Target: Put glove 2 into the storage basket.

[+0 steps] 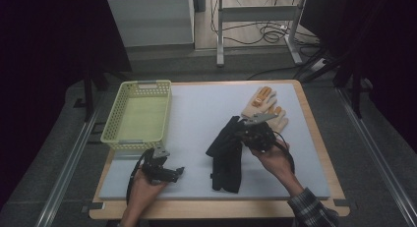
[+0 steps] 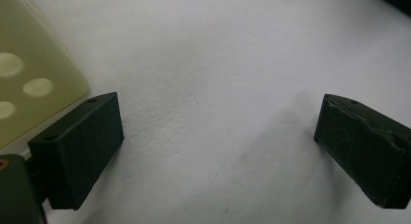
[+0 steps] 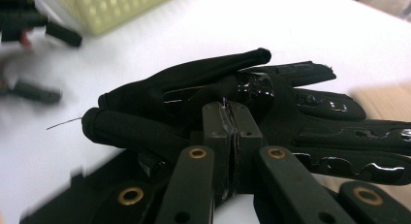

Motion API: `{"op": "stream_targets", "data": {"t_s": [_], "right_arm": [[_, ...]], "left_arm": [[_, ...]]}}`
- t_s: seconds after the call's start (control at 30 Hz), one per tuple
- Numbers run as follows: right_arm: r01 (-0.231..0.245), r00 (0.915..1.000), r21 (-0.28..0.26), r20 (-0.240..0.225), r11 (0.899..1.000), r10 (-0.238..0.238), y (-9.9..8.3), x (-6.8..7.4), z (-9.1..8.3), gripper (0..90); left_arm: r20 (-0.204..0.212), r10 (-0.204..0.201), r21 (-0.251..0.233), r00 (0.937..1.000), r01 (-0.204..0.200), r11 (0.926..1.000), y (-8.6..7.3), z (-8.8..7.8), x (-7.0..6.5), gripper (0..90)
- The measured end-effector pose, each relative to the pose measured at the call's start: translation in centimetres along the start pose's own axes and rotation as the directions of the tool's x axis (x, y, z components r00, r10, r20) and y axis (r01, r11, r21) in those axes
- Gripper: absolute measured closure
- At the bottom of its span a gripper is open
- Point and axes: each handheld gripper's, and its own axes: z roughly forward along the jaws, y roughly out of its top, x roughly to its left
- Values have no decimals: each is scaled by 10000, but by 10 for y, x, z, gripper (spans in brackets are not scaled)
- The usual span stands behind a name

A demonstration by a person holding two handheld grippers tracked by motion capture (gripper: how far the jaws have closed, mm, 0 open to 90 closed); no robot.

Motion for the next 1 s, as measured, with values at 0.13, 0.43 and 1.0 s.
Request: {"op": "stream_targets", "data": {"t_s": [0.13,0.43,1.0], "right_arm": [[-145,9997,268,218,9995,139,-35,-3,-12,867],[-840,9963,98,205,9964,838,-72,-11,-19,706],[-1091,9940,614,96,9921,1087,-111,-2,-12,723]], "left_arm": [[1,-24,-3,10000,24,10000,0,0,0,38],[3,11,22,10000,-11,10000,0,0,0,38],[2,7,17,10000,-7,10000,0,0,0,38]]}}
